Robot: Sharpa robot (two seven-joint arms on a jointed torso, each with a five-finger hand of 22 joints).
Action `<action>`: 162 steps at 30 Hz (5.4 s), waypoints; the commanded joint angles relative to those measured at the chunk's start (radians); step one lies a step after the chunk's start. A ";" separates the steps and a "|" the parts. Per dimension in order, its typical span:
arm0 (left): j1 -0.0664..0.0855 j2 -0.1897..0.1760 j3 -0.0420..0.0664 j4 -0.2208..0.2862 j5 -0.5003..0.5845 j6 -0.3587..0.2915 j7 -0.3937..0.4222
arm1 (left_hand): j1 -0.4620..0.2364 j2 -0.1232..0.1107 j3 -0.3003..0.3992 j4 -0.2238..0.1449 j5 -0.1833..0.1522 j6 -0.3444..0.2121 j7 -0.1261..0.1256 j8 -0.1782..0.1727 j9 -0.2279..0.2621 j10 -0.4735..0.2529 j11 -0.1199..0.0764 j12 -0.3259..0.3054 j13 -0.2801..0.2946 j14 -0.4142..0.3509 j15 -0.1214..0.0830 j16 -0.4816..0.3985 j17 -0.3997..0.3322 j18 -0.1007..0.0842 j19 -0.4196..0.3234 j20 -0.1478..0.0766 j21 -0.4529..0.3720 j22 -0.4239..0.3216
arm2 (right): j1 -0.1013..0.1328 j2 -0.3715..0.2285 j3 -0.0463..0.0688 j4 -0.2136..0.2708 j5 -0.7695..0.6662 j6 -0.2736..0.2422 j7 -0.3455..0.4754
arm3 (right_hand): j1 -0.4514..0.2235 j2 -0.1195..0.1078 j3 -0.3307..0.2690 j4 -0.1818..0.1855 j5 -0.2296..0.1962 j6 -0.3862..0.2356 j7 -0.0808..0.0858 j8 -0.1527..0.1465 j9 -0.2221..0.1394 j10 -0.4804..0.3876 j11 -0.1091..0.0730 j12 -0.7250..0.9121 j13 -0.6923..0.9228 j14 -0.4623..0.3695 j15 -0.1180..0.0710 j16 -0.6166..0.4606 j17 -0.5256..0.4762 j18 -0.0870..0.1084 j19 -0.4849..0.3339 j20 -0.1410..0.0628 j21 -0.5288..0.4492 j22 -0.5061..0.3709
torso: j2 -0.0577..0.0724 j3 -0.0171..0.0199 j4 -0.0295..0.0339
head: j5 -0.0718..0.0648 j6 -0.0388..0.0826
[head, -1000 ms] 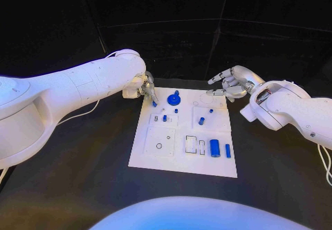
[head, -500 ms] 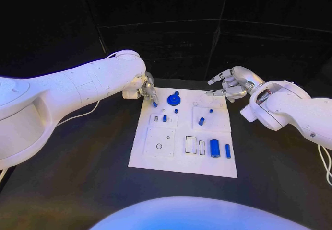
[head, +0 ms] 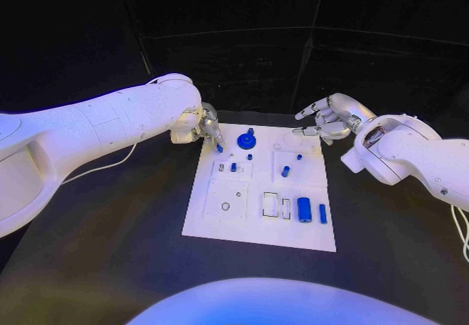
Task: Assemble the parts on the task board
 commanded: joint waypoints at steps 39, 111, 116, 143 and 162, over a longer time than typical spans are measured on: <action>-0.073 -0.246 -0.002 0.416 -0.124 -0.411 0.047 | -0.029 -0.053 0.221 -0.121 0.022 -0.015 -0.006 0.063 0.045 0.022 -0.007 -0.001 -0.027 0.107 -0.006 0.003 0.263 -0.002 0.017 -0.006 0.019 0.021 | 0.001 -0.010 0.001 -0.001 0.005 0.001 0.014 | -0.001 0.009 -0.004 0.006 0.006 -0.004 -0.001 0.007 -0.001 -0.002 0.000 0.000 -0.002 0.060 -0.003 -0.004 0.076 0.009 -0.009 -0.001 -0.005 -0.003 | 0.000 -0.0010 -0.0035 | 0.017 -0.001; -0.079 -0.242 -0.003 0.437 -0.133 -0.227 -0.019 | -0.037 -0.064 0.244 -0.116 0.026 -0.017 -0.008 0.075 0.053 0.039 -0.009 0.027 0.010 0.107 -0.007 0.003 0.263 -0.001 0.015 -0.008 0.015 0.015 | 0.001 -0.005 0.001 -0.006 0.005 0.005 0.016 | 0.001 0.010 -0.004 0.006 0.007 -0.004 -0.002 0.009 -0.001 -0.002 -0.001 0.001 -0.001 0.060 -0.003 -0.004 0.076 0.009 -0.009 -0.001 -0.005 -0.002 | 0.001 -0.0001 -0.0030 | 0.019 -0.016; -0.079 -0.241 -0.003 0.434 -0.133 -0.199 -0.022 | -0.038 -0.067 0.246 -0.116 0.028 -0.017 -0.008 0.077 0.054 0.039 -0.009 0.028 0.010 0.107 -0.007 0.003 0.263 -0.001 0.016 -0.008 0.015 0.016 | 0.001 -0.005 0.001 -0.007 0.005 0.006 0.016 | 0.001 0.010 -0.004 0.006 0.007 -0.004 -0.002 0.009 -0.001 -0.002 -0.001 0.001 -0.001 0.060 -0.003 -0.004 0.076 0.009 -0.009 -0.001 -0.005 -0.002 | 0.000 0.0000 -0.0035 | 0.020 -0.018; -0.079 -0.222 -0.003 0.410 -0.116 -0.198 -0.020 | -0.090 -0.103 0.201 -0.072 0.014 0.002 -0.037 0.107 0.072 0.058 -0.030 0.047 0.021 0.107 -0.023 0.003 0.263 -0.003 0.021 -0.021 0.021 0.028 | 0.001 -0.006 0.001 -0.004 0.009 0.006 0.017 | 0.002 0.011 -0.005 0.007 0.008 -0.004 -0.002 0.010 -0.001 -0.002 -0.001 0.001 -0.002 0.060 -0.003 -0.004 0.076 0.009 -0.009 -0.001 -0.005 -0.003 | 0.001 0.0001 -0.0034 | 0.016 -0.024; -0.079 -0.200 -0.003 0.365 -0.113 -0.204 -0.019 | -0.116 -0.109 0.122 -0.033 0.013 0.031 -0.046 0.102 0.066 0.057 -0.037 0.050 0.021 0.107 -0.031 0.003 0.263 -0.007 0.027 -0.029 0.031 0.044 | 0.001 -0.008 0.001 0.004 0.009 0.005 0.017 | 0.002 0.012 -0.006 0.008 0.008 -0.004 -0.002 0.011 -0.001 -0.003 -0.001 0.000 -0.003 0.060 -0.003 -0.005 0.073 0.010 -0.011 -0.001 -0.008 -0.009 | 0.000 0.0002 -0.0040 | 0.013 -0.026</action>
